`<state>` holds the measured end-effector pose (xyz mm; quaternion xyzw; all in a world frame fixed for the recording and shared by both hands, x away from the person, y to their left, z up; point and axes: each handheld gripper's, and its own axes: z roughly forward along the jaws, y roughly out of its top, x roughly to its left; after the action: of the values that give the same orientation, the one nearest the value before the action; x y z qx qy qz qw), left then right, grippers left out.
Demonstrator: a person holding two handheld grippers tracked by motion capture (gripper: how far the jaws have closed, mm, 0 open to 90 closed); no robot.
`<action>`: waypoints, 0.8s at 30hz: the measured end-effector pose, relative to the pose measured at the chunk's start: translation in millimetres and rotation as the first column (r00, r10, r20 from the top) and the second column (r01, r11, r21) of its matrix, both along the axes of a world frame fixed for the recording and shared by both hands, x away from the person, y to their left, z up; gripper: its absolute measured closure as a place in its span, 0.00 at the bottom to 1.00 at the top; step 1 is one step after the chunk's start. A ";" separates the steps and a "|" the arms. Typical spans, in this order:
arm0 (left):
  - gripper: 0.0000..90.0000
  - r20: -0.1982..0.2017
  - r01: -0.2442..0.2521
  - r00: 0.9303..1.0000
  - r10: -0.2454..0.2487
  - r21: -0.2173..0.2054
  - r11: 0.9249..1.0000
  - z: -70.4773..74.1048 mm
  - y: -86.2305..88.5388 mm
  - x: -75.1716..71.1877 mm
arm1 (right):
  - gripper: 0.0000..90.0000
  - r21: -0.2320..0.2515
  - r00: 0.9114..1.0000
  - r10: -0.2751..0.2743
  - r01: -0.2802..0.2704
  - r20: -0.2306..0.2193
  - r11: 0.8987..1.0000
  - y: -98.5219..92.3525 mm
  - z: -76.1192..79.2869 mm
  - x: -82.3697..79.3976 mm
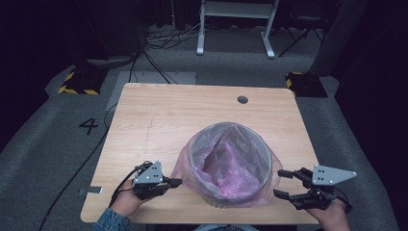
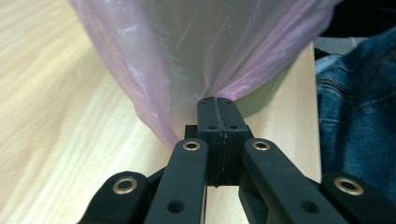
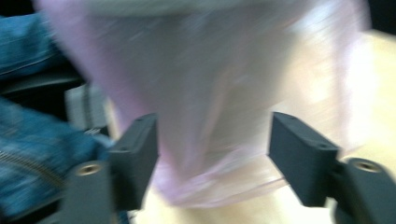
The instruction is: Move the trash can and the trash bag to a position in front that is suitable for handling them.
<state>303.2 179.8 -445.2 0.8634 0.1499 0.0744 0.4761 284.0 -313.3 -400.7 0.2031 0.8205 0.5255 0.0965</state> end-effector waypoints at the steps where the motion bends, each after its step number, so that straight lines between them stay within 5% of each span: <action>1: 1.00 0.000 -0.013 1.000 0.013 -0.009 1.000 1.0 1.9 1.3 | 0.29 -0.004 1.000 -0.016 0.016 0.013 1.000 0.7 2.0 2.6; 5: 1.00 -0.001 -0.045 0.999 0.045 -0.042 0.998 3.1 8.2 7.9 | 0.27 -0.011 0.998 -0.056 0.056 0.033 0.998 5.3 7.4 17.1; 9: 1.00 -0.005 -0.073 0.997 0.073 -0.083 0.994 3.7 10.4 13.9 | 0.81 -0.039 0.999 0.024 -0.025 -0.023 0.999 11.5 9.4 31.5; 11: 1.00 -0.001 -0.081 0.997 0.081 -0.090 0.993 3.9 9.9 14.3 | 0.98 -0.057 0.999 0.034 -0.036 -0.033 0.998 14.4 9.5 35.0; 16: 1.00 0.018 -0.094 0.995 0.096 -0.096 0.991 5.3 10.2 14.0 | 1.00 -0.076 0.995 -0.059 0.053 -0.076 0.996 7.3 4.5 49.2; 21: 1.00 0.017 -0.094 0.995 0.095 -0.080 0.992 3.2 7.6 15.1 | 1.00 -0.165 0.973 -0.165 0.138 -0.164 0.977 -6.5 -22.7 67.6; 24: 1.00 0.012 -0.095 0.995 0.095 -0.045 0.994 -0.4 4.0 17.4 | 1.00 -0.199 0.957 -0.187 0.144 -0.222 0.969 -8.9 -40.5 70.7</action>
<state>320.6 183.8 -445.7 0.8439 0.1889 0.0999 0.4921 354.7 -322.1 -441.2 0.3236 0.8504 0.4106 0.0588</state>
